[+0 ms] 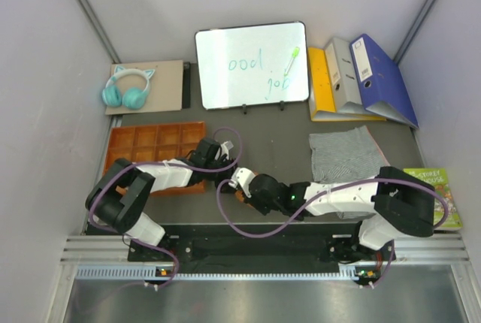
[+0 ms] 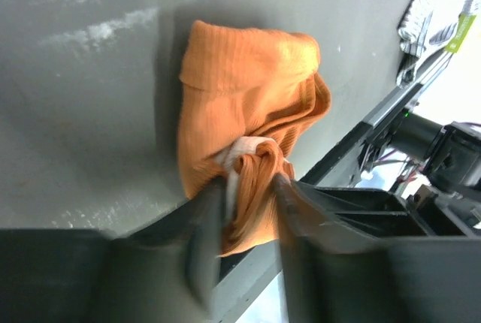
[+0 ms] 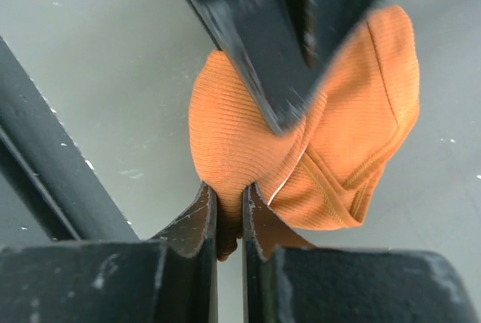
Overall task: Roll the underwear
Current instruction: Roll the underwear to the center of the board.
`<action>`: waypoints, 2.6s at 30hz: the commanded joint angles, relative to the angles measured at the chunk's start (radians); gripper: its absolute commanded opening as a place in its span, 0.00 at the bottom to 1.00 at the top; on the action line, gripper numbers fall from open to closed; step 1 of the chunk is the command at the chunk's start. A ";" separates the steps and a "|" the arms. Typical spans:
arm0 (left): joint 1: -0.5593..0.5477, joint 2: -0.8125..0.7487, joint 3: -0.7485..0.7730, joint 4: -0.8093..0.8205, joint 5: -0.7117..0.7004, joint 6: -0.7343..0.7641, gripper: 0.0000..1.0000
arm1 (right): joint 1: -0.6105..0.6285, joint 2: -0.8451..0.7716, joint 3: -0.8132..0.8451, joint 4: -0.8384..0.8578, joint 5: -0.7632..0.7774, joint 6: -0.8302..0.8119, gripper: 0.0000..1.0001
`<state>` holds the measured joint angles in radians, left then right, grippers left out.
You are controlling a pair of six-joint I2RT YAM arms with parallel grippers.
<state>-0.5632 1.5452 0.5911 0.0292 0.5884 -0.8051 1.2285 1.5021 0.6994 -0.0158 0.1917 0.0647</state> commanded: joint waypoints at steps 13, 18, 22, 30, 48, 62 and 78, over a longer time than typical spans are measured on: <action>0.039 -0.214 0.021 -0.212 -0.141 0.158 0.69 | -0.336 0.058 0.051 0.008 -0.589 0.268 0.00; 0.039 -0.224 0.001 -0.150 -0.121 0.158 0.71 | -0.417 0.118 0.055 0.036 -0.713 0.328 0.00; 0.039 -0.214 0.001 -0.109 -0.121 0.165 0.72 | -0.490 0.164 0.045 0.089 -0.802 0.403 0.00; 0.039 -0.146 0.022 -0.038 -0.125 0.179 0.72 | -0.575 0.282 0.084 0.073 -0.920 0.428 0.00; 0.039 0.021 0.021 0.182 -0.033 0.159 0.67 | -0.696 0.472 0.176 -0.007 -1.003 0.409 0.00; 0.037 0.016 -0.071 0.348 0.100 0.112 0.59 | -0.712 0.538 0.215 -0.013 -0.999 0.414 0.00; 0.039 0.089 -0.005 0.094 0.024 0.178 0.00 | -0.751 0.238 0.221 -0.194 -0.839 0.247 0.66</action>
<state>-0.5179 1.5997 0.5888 0.2390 0.6594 -0.6769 0.5076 1.8057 0.9108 -0.1936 -0.8242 0.4259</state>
